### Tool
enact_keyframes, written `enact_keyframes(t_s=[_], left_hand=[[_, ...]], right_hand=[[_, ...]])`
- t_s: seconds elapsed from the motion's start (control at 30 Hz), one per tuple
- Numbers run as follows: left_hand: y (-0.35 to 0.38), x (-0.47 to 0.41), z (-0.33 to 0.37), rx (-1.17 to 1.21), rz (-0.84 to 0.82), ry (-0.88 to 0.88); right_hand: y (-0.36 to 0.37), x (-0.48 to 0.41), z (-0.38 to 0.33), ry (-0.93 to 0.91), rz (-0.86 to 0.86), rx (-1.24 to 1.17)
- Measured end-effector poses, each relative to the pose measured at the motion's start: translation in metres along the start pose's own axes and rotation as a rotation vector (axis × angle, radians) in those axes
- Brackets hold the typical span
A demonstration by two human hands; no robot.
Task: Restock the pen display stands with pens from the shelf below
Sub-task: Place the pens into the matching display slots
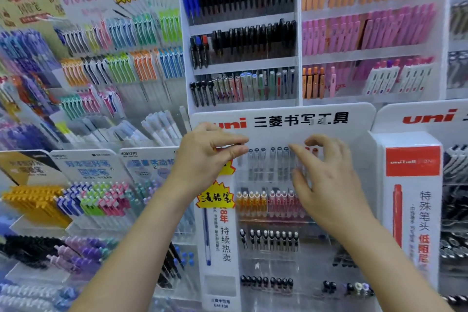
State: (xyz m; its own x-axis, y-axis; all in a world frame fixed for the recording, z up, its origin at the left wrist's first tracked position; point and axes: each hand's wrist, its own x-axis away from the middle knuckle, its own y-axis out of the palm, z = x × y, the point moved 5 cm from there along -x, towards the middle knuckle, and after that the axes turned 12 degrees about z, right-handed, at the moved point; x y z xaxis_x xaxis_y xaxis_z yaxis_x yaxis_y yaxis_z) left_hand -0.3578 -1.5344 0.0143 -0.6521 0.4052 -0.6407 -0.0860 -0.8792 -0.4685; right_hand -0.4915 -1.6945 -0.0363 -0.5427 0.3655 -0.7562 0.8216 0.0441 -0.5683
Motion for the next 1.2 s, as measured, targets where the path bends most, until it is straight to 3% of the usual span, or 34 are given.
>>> enact_keyframes(t_s=[0.2,0.37,0.83,1.07,1.2], left_hand=[[0.003,0.000,-0.017,0.038,0.033,-0.131],[0.007,-0.001,-0.018,0.024,0.034,-0.130],[0.008,-0.017,-0.007,-0.235,-0.114,0.211],[0.012,-0.006,-0.016,-0.089,-0.025,0.138],[0.015,-0.003,-0.017,-0.142,-0.063,0.244]], right_hand=[[0.000,0.003,-0.004,-0.005,0.043,0.041],[-0.002,0.001,-0.006,-0.027,0.079,0.049],[-0.002,0.006,-0.010,-0.026,0.098,0.075],[0.010,0.001,-0.041,-0.118,0.031,0.081],[0.026,-0.001,-0.054,-0.161,-0.022,0.095]])
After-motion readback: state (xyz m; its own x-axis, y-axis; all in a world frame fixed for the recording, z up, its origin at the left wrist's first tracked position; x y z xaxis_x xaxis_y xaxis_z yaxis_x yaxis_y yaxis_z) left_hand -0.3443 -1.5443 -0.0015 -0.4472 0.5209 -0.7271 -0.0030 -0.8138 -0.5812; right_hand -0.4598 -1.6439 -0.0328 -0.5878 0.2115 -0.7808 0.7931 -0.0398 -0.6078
